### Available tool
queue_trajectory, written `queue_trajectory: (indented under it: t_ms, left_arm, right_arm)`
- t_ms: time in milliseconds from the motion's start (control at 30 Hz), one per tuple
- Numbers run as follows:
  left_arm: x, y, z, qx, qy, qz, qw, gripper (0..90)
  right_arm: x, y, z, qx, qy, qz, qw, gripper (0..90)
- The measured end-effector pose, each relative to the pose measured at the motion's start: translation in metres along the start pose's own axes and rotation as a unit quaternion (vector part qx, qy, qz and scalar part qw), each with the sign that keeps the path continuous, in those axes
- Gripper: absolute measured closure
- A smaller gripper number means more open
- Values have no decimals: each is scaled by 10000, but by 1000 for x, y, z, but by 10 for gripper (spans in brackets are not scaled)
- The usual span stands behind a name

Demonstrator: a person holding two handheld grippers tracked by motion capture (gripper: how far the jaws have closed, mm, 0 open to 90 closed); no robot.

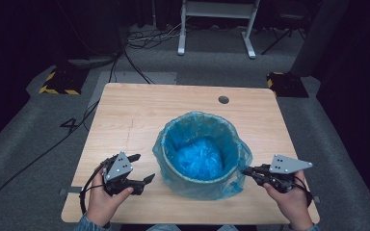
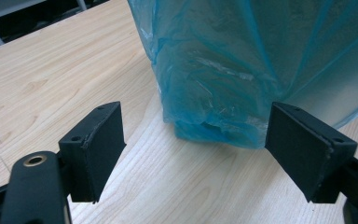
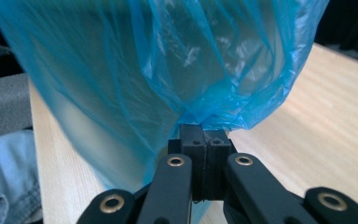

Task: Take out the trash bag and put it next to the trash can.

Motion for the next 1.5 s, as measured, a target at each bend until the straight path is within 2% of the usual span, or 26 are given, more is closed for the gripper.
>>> queue_trajectory:
  t_ms: [100, 267, 367, 500, 600, 733, 833, 867, 933, 1033, 1067, 1100, 1167, 1200, 1233, 1267, 1333, 1500]
  left_arm:
    - [-2, 0, -2, 9, -59, 4, 10000, 181]
    - [-7, 2, -2, 7, -147, -33, 9999, 180]
    - [-17, 2, 1, 17, -297, -93, 9995, 180]
    - [-26, 4, 0, -14, -269, -196, 9994, 186]
    - [-30, 9, -4, 49, -446, -334, 9984, 204]
    - [-35, 17, -1, -18, -525, -323, 9981, 204]
    - [-37, 20, 2, 18, -694, -332, 9970, 224]
    - [-36, 21, 3, -32, -776, -325, 9965, 255]
    - [-35, 22, 2, -99, -934, -351, 9950, 413]
    - [-33, 23, -1, -189, -1007, -343, 9941, 611]
    - [-33, 23, -2, -209, -1021, -332, 9940, 647]
    - [-31, 24, -3, -195, -1031, -343, 9939, 741]
    - [-30, 26, -4, -190, -1040, -389, 9936, 829]
    - [-29, 27, -4, -172, -1028, -433, 9936, 829]
    - [-27, 28, -5, -156, -1020, -454, 9936, 883]
    - [-25, 29, -5, -156, -995, -453, 9939, 900]
    - [-22, 30, -6, -209, -929, -406, 9946, 900]
    - [-12, 33, -8, -203, -885, -464, 9948, 900]
  right_arm:
    - [11, 12, 3, 67, -13, -148, 9999, 900]
    - [17, 21, 4, 154, -47, -189, 9997, 900]
    - [19, 28, 5, 226, -26, -204, 9995, 900]
    - [17, 29, 4, 229, -29, -162, 9996, 896]
    - [16, 29, 4, 228, -2, -137, 9996, 891]
    - [15, 28, 4, 232, 51, -92, 9997, 879]
    - [15, 28, 4, 216, 65, -94, 9997, 861]
    - [15, 28, 4, 215, 66, -104, 9997, 857]
    - [15, 27, 3, 204, 64, -101, 9997, 856]
    - [14, 26, 3, 200, 79, -85, 9997, 854]
    - [14, 25, 3, 195, 85, -91, 9997, 855]
    - [13, 25, 3, 181, 99, -95, 9997, 853]
    - [13, 25, 3, 178, 103, -103, 9997, 853]
    - [13, 25, 3, 185, 111, -121, 9997, 854]
    - [13, 25, 3, 189, 111, -131, 9997, 856]
    - [13, 25, 3, 196, 108, -141, 9997, 860]
    - [15, 26, 2, 217, 87, -181, 9996, 879]
    - [19, 28, 2, 236, 40, -247, 9994, 897]
Point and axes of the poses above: each handheld gripper's, and its own axes: x roughly backward along the jaws, y roughly out of its top, z roughly to its left, the point moved 2 cm from there along -x, roughly forward along the jaws, and after that the axes turned 1 degree about x, right-handed, at the moved point
